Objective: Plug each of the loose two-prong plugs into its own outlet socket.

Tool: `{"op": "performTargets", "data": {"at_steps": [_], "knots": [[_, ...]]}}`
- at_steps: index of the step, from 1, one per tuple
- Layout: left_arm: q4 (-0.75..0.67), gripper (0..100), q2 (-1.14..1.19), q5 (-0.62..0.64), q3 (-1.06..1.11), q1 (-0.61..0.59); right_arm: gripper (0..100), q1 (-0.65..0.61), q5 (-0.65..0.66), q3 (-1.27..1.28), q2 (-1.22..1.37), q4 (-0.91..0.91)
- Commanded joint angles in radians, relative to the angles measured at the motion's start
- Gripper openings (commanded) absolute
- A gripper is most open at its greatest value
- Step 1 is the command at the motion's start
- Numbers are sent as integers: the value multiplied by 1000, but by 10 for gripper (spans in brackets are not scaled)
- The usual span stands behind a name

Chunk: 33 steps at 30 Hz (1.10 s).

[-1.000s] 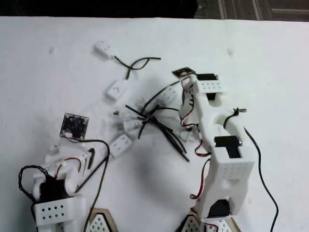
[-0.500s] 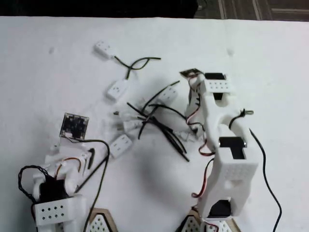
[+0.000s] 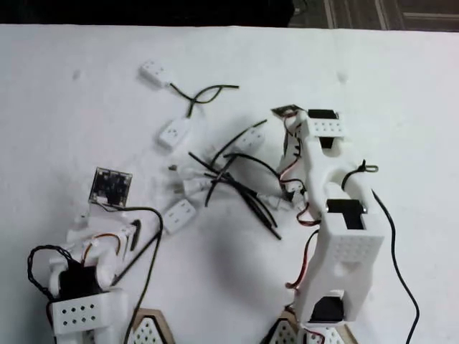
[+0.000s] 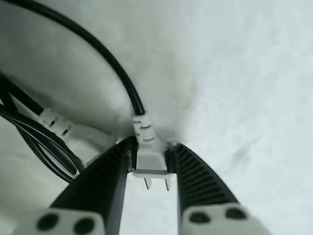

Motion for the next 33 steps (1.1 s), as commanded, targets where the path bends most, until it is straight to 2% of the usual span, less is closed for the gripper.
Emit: {"op": "performTargets", "data": {"at_steps": [1, 9, 16, 21, 26, 33], "knots": [[-25, 234, -10, -11, -3, -5, 17, 16, 51, -11, -22, 33], [-25, 234, -10, -11, -3, -5, 16, 96, 241, 23, -240, 74], [-25, 234, -10, -11, -3, -5, 17, 171, 402, 204, -389, 53], [-25, 234, -10, -11, -3, -5, 30, 196, 416, 379, -460, -117], [-25, 234, -10, -11, -3, -5, 166, 191, 410, 468, -512, -173], [-25, 234, -10, -11, -3, -5, 131, 220, 416, 471, -582, -173]]}}
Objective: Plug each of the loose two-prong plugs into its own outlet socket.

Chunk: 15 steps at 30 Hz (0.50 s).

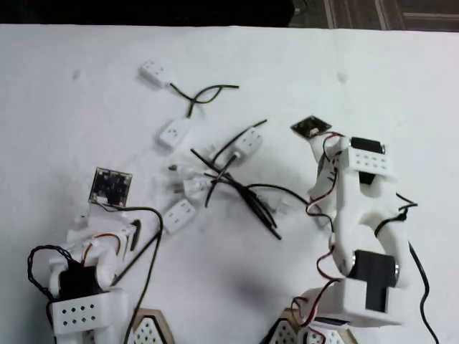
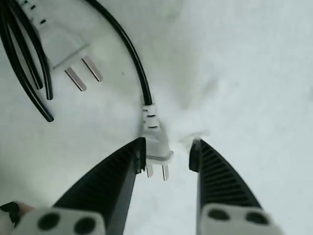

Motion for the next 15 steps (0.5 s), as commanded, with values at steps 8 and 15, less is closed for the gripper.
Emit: {"op": "performTargets", "data": {"at_steps": [8, 15], "knots": [[-25, 234, -10, -11, -3, -5, 128, 33, 11, -3, 21, -36], [-25, 234, -10, -11, -3, -5, 128, 44, 11, -3, 136, -85]]}}
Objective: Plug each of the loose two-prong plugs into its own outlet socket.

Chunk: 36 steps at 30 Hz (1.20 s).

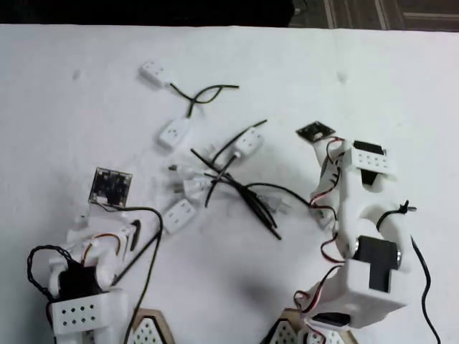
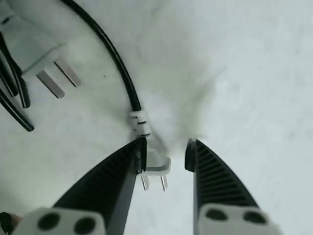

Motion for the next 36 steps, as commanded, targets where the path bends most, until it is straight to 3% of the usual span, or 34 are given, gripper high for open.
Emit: {"op": "performTargets", "data": {"at_steps": [1, 20, 25, 36], "knots": [[-25, 234, -10, -11, -3, -5, 128, 12, 11, -9, 16, -10], [-25, 234, -10, -11, -3, -5, 126, -81, 5, 81, 22, 64], [-25, 234, -10, -11, -3, -5, 13, -81, 3, 83, 27, 64], [-25, 234, -10, -11, -3, -5, 17, -79, 0, 77, -124, 113]]}}
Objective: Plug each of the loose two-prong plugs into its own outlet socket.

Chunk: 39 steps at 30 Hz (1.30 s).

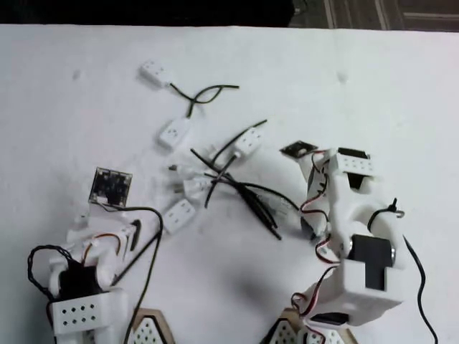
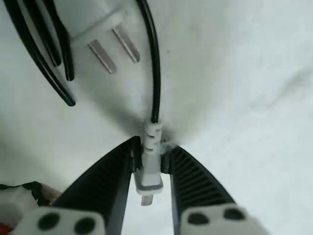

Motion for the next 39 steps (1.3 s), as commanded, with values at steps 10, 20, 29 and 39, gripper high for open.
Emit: {"op": "performTargets", "data": {"at_steps": [10, 20, 29, 39], "knots": [[-25, 234, -10, -11, -3, -5, 17, -56, -43, 17, -455, 15], [-25, 234, -10, -11, -3, -5, 16, -243, -153, 229, -401, -325], [-25, 234, -10, -11, -3, -7, 24, -246, -175, 74, -99, -252], [-25, 234, -10, -11, -3, -7, 52, -242, -175, -6, -47, -107]]}}
